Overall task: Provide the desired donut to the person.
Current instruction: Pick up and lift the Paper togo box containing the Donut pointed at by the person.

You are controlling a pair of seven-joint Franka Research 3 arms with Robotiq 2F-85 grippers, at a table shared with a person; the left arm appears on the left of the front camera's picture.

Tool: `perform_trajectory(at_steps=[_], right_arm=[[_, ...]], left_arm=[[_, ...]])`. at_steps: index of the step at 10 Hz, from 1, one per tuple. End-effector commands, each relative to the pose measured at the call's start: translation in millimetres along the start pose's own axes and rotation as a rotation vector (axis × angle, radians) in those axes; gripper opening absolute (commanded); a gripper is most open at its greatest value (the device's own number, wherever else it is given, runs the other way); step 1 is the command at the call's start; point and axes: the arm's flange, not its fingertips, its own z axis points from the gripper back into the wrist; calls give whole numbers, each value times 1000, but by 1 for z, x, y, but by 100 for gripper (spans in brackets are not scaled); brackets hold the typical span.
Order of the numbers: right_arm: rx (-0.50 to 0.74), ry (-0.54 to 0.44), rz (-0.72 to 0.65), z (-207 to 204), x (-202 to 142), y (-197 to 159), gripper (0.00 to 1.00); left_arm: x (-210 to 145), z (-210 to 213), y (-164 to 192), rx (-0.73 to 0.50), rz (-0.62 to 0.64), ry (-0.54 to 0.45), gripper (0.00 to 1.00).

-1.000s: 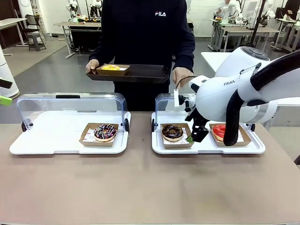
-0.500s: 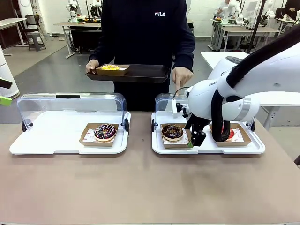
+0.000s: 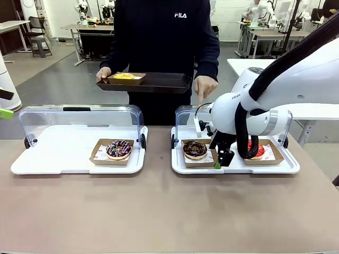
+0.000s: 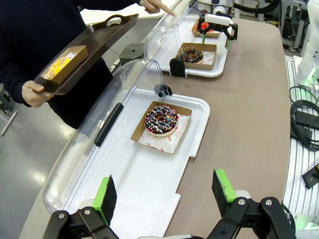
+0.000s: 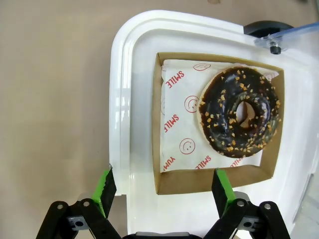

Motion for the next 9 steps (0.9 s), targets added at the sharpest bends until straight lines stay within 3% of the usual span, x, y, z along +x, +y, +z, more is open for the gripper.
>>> perform_trajectory(at_steps=[1, 3, 4, 5, 6, 8, 9], right_arm=[[16, -15, 12, -8, -3, -12, 100], [1, -32, 30, -9, -3, -15, 100], [-11, -23, 17, -10, -4, -16, 51], [-3, -21, 16, -11, -5, -17, 46], [0, -17, 16, -11, -5, -19, 0], [4, 7, 3, -15, -5, -21, 0], [14, 11, 6, -18, -5, -23, 18]], left_arm=[[1, 0, 0, 5, 4, -16, 100], [1, 0, 0, 5, 4, -16, 100], [1, 0, 0, 5, 4, -16, 100], [1, 0, 0, 5, 4, -16, 100], [1, 0, 0, 5, 4, -16, 100], [1, 0, 0, 5, 4, -16, 100], [1, 0, 0, 5, 4, -16, 100]])
